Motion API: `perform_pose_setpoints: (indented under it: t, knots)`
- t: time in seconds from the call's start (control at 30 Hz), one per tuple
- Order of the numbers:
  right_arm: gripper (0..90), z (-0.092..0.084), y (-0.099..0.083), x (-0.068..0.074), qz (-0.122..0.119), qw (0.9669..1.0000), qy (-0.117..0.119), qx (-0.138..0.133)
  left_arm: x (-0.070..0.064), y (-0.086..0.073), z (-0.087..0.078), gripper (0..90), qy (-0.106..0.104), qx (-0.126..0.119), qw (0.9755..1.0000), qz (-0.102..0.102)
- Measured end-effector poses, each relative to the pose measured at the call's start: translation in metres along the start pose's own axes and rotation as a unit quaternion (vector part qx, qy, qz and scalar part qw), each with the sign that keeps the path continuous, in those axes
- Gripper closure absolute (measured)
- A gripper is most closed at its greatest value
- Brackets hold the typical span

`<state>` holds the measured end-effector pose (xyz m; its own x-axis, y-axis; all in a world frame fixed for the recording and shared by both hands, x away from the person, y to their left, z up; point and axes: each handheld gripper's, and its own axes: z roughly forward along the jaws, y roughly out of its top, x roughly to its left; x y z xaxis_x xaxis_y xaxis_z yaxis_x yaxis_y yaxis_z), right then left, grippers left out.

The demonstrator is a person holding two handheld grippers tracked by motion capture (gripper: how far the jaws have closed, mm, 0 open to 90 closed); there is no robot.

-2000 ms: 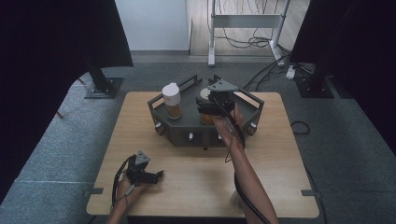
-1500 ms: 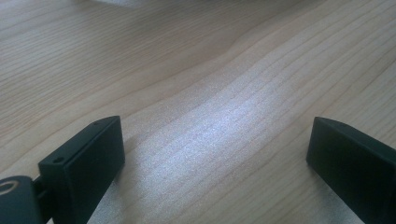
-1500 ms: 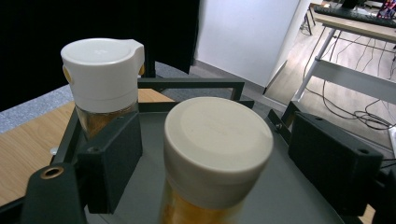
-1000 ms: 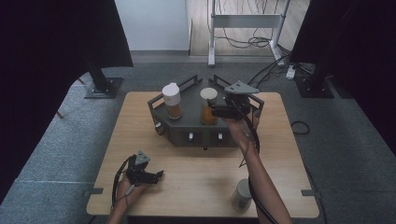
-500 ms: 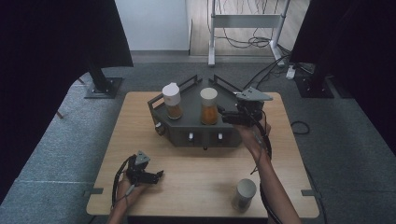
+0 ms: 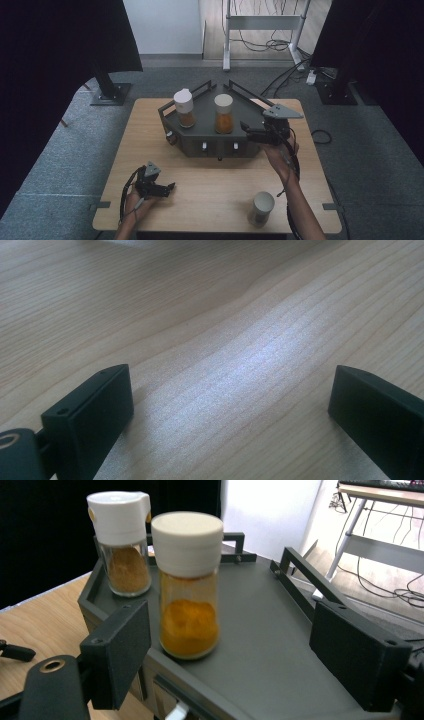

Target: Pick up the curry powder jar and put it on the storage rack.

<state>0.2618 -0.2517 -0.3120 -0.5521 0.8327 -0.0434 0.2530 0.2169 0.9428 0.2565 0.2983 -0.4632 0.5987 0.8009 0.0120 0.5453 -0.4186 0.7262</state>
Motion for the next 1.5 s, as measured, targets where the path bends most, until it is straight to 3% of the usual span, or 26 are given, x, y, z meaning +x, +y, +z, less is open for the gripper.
perform_pose_setpoints:
  t: [0.3, 0.57, 0.9, 1.5]
  knots:
    - [16.3, -0.015, -0.024, -0.004, -0.001, 0.9999, -0.01, -0.003, 0.0, 0.0, 0.0, 4.0, 0.0, 0.0, 1.0, 0.0]
    - [16.3, -0.025, -0.044, -0.004, -0.005, 0.9996, -0.024, 0.011, 0.0, 0.0, 0.0, 4.0, 0.0, 0.0, 1.0, -0.001]
    - [16.4, -0.032, -0.074, -0.006, 0.01, 0.999, -0.035, 0.024, 0.0, 0.0, 0.0, 4.0, 0.0, 0.0, 1.0, 0.0]
    - [16.3, -0.02, -0.124, -0.011, 0.018, 0.9948, -0.065, 0.077, 0.0, 0.0, 0.0, 4.0, 0.0, 0.0, 1.0, 0.0]
